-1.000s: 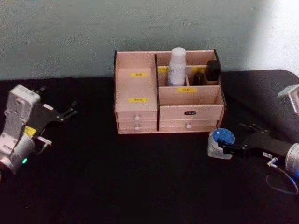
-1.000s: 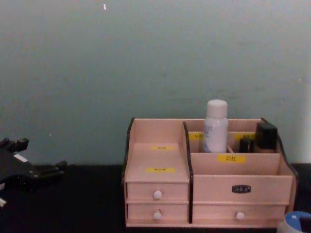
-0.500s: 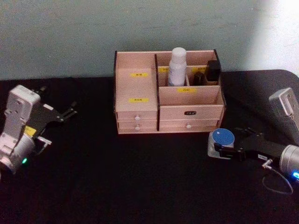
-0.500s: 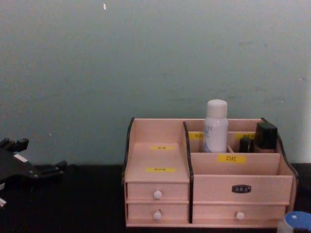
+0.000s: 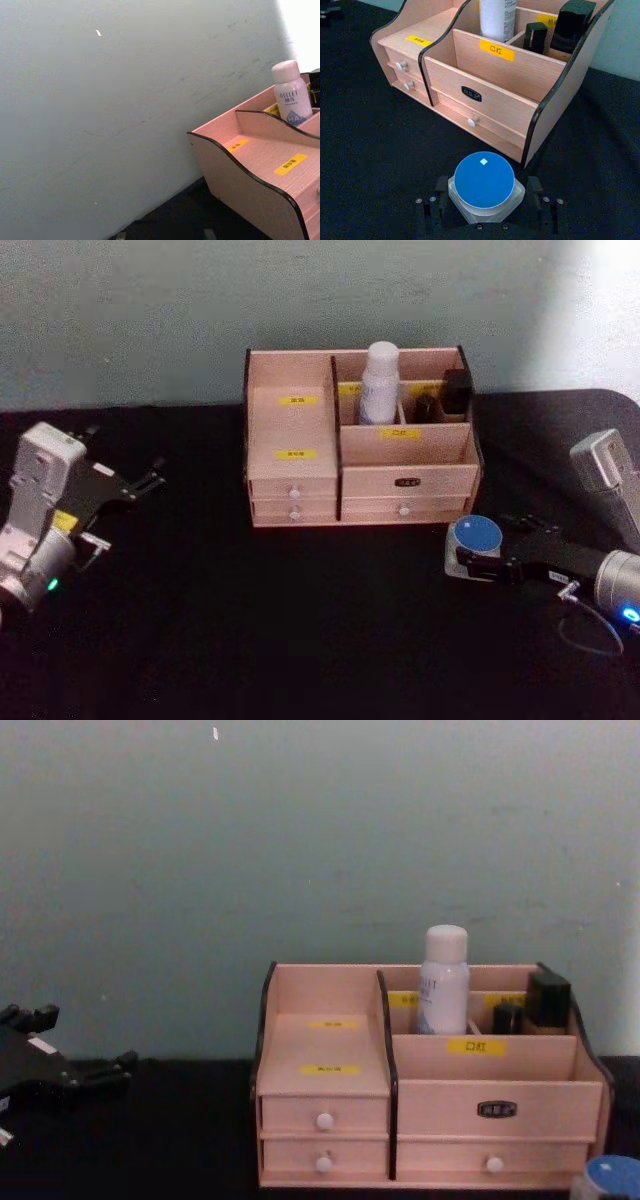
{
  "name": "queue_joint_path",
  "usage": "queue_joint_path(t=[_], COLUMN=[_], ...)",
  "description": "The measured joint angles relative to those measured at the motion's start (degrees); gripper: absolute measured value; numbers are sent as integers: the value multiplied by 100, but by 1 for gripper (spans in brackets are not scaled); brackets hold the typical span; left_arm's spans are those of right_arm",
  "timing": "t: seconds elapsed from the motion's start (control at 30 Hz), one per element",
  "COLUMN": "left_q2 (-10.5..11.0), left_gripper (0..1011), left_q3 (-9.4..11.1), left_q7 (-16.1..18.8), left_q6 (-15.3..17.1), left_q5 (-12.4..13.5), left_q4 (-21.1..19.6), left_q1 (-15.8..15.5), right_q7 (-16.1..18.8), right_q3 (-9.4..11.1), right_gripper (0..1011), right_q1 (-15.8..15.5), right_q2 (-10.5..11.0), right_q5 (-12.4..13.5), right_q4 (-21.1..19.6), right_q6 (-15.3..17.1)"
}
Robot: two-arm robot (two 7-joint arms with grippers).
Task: Pick up the facial cleanser and watermelon frost from the table and place them into the tiered storage box.
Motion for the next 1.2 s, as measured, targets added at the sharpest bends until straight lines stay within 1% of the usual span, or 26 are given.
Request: queue_joint_path(t=[0.87, 0.97, 1.03, 1.13, 1.2], left_q2=[0, 0, 0, 0, 0], left_gripper=[1001, 1001, 1001, 1001, 1001], left_q3=[0, 0, 0, 0, 0], left_q7=[0, 0, 0, 0, 0], left_q6=[0, 0, 0, 0, 0], left_q5=[0, 0, 0, 0, 0], left_q4=[0, 0, 0, 0, 0], left_q1=[0, 0, 0, 0, 0], right_q7=[16, 16, 16, 16, 16], right_q3=[-18, -17, -16, -15, -15], right_gripper=[1000, 960, 893, 844, 776], right_q1=[31, 30, 30, 30, 30], right_q2=[-4, -4, -4, -4, -4], right_q5=[-20, -19, -19, -18, -18], right_q4=[24, 23, 22, 22, 22], right_q6=[-3, -4, -4, -6, -7])
